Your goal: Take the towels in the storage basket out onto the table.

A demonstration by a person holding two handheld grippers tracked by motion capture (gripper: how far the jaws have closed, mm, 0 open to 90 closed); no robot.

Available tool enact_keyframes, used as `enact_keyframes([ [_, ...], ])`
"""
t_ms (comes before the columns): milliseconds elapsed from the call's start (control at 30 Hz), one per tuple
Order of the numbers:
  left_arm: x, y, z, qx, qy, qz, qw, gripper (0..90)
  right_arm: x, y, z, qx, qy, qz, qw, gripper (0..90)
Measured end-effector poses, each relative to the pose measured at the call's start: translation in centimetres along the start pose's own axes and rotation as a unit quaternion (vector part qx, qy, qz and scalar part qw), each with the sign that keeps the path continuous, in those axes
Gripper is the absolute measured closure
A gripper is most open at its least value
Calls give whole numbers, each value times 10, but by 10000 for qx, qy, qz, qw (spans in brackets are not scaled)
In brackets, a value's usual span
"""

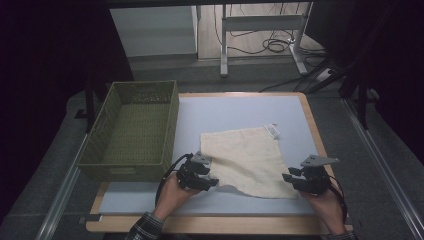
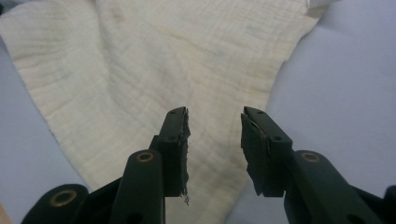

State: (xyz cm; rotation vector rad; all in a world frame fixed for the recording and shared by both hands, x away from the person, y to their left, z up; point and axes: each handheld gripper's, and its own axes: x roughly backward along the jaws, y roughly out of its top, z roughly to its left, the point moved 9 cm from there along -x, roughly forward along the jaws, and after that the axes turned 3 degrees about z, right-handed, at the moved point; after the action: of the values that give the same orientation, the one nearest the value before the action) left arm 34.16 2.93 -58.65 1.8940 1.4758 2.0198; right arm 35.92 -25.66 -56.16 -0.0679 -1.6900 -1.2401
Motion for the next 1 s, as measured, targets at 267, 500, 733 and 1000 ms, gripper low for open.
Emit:
enact_keyframes([
  [267,-14,4,-9,-230,90,152,9996,872,-2,-8,6,17,62,67,10000,614],
  [500,38,-18,-13,-186,48,286,9994,863,4,-11,6,-41,71,3,10000,614],
  [733,41,-29,-7,27,211,225,9995,483,2,-6,11,-5,112,-17,9999,601],
  [1000,14,-1,11,213,531,-212,9981,304,5,-1,9,-147,190,-93,9997,618],
])
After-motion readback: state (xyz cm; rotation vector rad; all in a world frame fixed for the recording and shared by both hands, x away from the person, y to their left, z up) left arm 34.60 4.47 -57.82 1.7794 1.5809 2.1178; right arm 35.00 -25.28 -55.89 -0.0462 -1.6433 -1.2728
